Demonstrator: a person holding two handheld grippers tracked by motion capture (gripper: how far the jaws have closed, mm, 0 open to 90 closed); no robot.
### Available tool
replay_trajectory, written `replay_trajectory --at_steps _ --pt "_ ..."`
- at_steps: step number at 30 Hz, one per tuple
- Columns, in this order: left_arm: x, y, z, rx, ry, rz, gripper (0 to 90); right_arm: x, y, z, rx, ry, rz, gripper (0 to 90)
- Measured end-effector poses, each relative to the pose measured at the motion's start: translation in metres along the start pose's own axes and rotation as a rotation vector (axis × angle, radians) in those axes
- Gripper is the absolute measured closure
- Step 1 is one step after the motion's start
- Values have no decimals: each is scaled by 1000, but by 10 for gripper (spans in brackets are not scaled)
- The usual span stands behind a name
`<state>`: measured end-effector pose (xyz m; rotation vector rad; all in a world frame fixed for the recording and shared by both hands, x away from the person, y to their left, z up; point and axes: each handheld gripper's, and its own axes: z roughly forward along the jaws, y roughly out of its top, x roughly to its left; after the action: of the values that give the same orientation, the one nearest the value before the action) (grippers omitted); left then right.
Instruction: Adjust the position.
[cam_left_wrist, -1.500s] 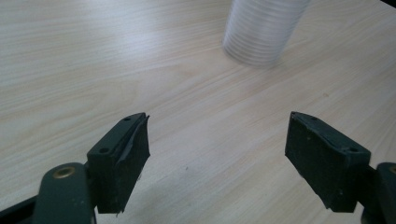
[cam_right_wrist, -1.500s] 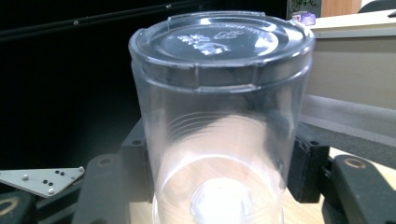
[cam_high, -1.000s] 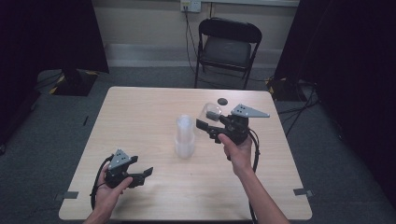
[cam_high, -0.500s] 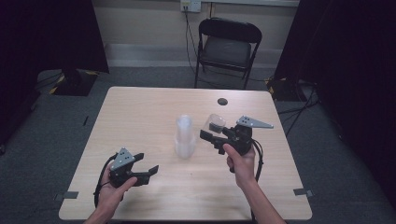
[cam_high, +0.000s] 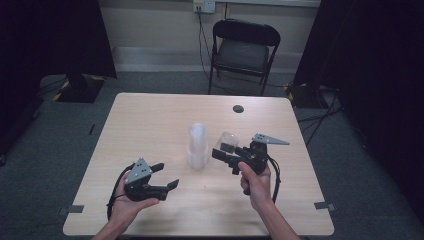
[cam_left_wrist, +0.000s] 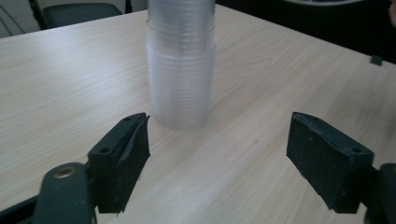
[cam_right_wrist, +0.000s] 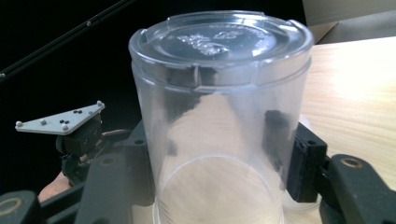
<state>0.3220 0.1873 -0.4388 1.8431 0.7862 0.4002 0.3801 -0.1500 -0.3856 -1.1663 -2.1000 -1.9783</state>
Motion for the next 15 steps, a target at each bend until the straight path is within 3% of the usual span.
replay_trajectory --at_steps 2,6,10,15 --pt "-5 3 0 4 6 28 196 2 -2 1 7 8 5 405" --pt "-13 9 0 -45 -1 73 207 8 -7 3 26 22 15 406" --pt "-18 13 4 -109 -15 73 234 16 -9 5 46 39 7 405" --pt "-23 19 13 -128 -51 87 301 20 -7 6 43 53 13 405"
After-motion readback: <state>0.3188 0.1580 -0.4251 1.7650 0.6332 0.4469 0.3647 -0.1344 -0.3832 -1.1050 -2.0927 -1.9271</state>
